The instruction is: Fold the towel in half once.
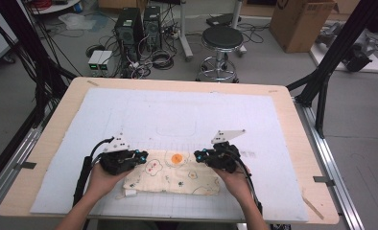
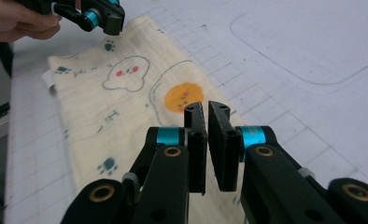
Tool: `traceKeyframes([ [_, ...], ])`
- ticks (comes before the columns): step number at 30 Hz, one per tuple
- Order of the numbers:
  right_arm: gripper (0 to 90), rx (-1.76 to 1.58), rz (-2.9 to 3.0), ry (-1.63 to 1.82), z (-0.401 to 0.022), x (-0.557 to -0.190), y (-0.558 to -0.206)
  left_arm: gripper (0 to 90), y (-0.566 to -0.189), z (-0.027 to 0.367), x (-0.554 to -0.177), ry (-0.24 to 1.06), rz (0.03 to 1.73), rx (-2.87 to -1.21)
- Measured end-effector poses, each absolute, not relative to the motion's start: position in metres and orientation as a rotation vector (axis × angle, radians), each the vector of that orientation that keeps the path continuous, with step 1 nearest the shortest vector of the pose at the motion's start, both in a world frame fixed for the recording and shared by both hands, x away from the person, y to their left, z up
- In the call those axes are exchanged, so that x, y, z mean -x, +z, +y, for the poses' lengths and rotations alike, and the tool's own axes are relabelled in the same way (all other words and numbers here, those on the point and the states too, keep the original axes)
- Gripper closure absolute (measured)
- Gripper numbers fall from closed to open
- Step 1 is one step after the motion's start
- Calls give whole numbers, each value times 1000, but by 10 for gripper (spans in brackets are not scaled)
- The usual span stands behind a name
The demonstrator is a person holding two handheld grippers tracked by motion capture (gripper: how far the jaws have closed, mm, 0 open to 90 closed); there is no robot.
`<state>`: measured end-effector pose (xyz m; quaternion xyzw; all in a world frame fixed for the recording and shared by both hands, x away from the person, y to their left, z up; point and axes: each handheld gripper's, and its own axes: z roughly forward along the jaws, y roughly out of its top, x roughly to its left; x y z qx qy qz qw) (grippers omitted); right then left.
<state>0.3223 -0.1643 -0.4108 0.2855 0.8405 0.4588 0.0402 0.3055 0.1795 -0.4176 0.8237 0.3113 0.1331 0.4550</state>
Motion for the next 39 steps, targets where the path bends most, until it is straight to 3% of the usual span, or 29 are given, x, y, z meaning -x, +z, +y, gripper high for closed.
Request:
traceKeyframes([
  [10,868,-961,2631,1251,-157,-347,-438,853,-435,182,-328,345,864,-2125],
  [33,859,-1077,2581,1197,-203,-342,-440,835,-442,197,-331,311,917,-2093],
  [36,843,-1084,2578,1211,-204,-342,-441,831,-442,198,-331,307,913,-2095],
  [39,793,-1059,2573,1222,-203,-340,-439,772,-439,198,-329,309,896,-2078],
])
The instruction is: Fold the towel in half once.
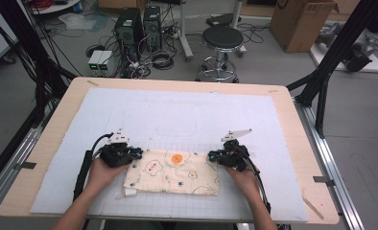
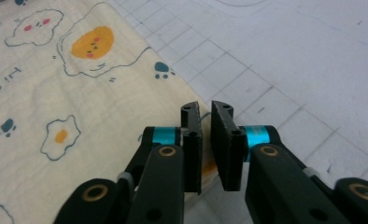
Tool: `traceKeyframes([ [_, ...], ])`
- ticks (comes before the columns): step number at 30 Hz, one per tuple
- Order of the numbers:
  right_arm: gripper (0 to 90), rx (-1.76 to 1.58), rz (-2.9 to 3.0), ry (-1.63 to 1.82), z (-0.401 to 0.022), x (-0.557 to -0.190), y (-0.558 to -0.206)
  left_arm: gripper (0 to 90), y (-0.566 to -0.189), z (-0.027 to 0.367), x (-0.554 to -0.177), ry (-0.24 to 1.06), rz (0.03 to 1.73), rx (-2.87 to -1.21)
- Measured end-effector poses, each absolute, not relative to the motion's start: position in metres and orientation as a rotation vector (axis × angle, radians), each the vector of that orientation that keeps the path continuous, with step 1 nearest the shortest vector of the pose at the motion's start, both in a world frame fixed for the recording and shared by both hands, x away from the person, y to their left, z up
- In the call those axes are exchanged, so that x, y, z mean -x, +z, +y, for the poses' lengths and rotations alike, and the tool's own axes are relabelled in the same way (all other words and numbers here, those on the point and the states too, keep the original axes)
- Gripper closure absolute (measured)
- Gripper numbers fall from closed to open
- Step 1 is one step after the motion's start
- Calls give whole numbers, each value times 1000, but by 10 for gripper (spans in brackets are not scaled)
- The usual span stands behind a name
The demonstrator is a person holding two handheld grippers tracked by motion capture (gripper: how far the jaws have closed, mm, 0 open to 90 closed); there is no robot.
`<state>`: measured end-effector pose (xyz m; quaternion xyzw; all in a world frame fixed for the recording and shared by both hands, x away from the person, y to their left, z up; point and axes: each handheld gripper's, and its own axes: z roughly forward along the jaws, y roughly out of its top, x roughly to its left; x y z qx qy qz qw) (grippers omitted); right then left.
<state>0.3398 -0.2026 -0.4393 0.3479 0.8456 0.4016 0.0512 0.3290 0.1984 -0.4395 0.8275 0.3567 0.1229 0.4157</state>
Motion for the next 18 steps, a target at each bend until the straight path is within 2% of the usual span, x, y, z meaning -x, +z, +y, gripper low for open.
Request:
traceKeyframes([
  [6,706,-1022,2524,1333,-205,-332,-428,702,-430,209,-318,317,853,-2006],
  [15,575,-976,2501,1385,-205,-322,-419,598,-422,224,-309,254,798,-1951],
  [18,514,-957,2501,1383,-205,-318,-417,536,-419,225,-305,266,787,-1947],
])
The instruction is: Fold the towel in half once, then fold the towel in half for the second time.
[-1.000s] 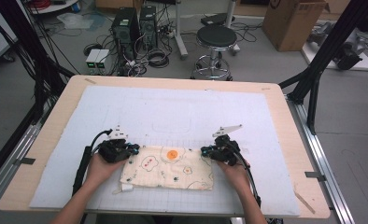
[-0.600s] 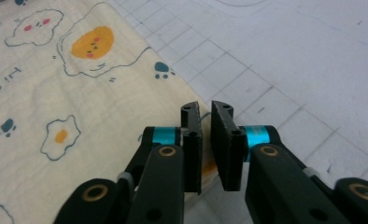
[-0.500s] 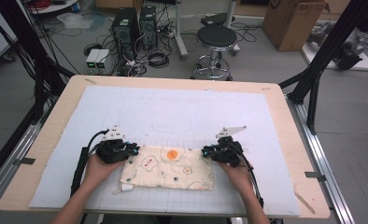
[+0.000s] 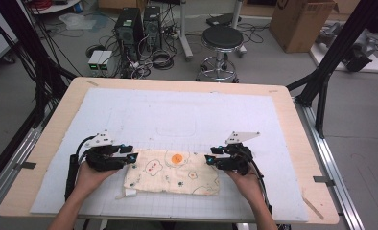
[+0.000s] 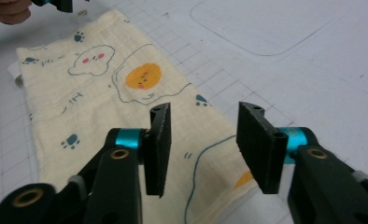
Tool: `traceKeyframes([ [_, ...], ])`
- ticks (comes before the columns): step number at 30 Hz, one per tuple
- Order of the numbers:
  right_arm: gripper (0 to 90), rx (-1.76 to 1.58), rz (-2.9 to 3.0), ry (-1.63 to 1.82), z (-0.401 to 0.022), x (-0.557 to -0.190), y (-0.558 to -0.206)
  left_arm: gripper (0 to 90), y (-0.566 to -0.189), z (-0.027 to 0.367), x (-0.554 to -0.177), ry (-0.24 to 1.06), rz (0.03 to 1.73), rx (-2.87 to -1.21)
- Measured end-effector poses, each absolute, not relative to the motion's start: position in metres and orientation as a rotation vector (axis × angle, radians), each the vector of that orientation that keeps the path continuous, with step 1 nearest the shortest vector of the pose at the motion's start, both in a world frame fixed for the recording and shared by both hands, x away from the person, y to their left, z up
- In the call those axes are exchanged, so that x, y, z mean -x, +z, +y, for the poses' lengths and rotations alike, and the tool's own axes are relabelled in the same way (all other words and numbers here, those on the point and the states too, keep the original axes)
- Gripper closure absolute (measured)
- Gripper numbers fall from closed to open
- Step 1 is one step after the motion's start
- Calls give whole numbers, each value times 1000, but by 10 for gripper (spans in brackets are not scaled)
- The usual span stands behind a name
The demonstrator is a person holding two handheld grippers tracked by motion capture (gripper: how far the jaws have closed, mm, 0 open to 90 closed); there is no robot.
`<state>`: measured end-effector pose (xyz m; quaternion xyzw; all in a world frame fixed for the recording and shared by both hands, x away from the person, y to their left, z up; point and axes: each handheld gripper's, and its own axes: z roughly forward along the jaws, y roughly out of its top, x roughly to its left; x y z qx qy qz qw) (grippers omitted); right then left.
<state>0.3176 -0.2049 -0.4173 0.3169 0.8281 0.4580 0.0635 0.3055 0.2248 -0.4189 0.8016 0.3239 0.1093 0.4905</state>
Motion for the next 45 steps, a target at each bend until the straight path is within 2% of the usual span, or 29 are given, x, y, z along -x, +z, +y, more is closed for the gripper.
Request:
traceKeyframes([
  [4,468,-959,2495,1393,-206,-310,-417,500,-419,225,-301,276,774,-1955],
  [12,437,-940,2469,1420,-206,-302,-412,487,-416,229,-300,277,772,-1915],
  [28,433,-962,2459,1383,-209,-304,-414,475,-415,229,-301,298,778,-1903],
  [45,463,-1046,2413,1325,-212,-322,-422,516,-423,232,-317,356,918,-1879],
])
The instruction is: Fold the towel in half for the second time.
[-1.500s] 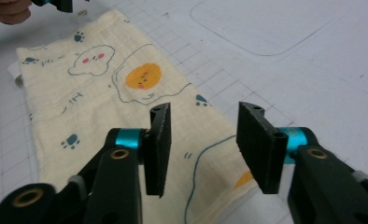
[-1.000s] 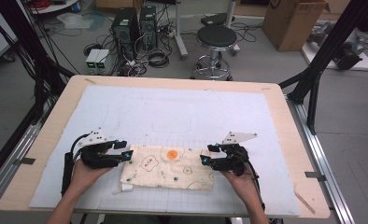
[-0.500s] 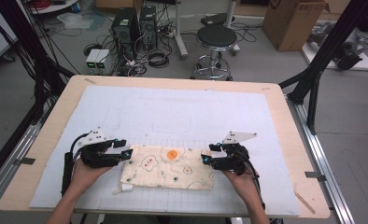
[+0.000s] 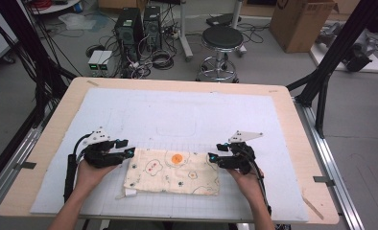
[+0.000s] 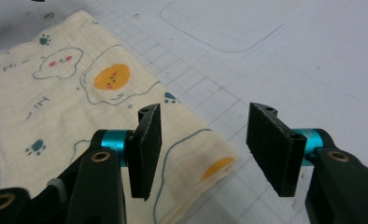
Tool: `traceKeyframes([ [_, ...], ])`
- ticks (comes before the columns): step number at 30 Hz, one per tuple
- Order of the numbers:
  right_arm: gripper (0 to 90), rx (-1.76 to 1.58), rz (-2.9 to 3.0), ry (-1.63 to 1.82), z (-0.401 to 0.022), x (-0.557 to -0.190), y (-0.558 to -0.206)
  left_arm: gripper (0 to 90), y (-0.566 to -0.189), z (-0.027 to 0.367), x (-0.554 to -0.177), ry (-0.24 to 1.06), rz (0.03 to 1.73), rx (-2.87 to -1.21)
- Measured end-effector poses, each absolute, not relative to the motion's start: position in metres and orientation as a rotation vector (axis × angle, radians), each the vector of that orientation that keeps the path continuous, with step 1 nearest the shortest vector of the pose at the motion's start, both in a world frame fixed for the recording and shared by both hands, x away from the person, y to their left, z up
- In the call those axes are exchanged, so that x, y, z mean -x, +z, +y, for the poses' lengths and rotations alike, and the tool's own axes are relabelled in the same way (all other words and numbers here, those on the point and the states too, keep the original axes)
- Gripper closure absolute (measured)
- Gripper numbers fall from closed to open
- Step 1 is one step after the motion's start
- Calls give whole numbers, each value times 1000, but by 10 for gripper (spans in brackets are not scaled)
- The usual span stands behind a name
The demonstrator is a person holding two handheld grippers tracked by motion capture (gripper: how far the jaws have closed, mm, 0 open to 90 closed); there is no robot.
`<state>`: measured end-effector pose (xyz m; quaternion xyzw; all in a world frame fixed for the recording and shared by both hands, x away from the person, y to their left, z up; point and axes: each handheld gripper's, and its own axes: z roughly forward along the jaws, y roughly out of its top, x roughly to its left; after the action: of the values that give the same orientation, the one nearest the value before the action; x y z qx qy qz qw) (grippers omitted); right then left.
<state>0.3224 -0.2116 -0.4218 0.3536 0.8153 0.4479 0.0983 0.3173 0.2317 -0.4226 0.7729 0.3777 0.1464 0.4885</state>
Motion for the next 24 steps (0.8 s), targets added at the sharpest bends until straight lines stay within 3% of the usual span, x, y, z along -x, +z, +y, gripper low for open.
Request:
traceKeyframes([
  [17,543,-1188,2466,1282,-218,-336,-438,534,-443,216,-336,304,1021,-1935],
  [24,625,-1169,2528,1236,-212,-337,-442,630,-446,216,-338,269,1025,-1971],
])
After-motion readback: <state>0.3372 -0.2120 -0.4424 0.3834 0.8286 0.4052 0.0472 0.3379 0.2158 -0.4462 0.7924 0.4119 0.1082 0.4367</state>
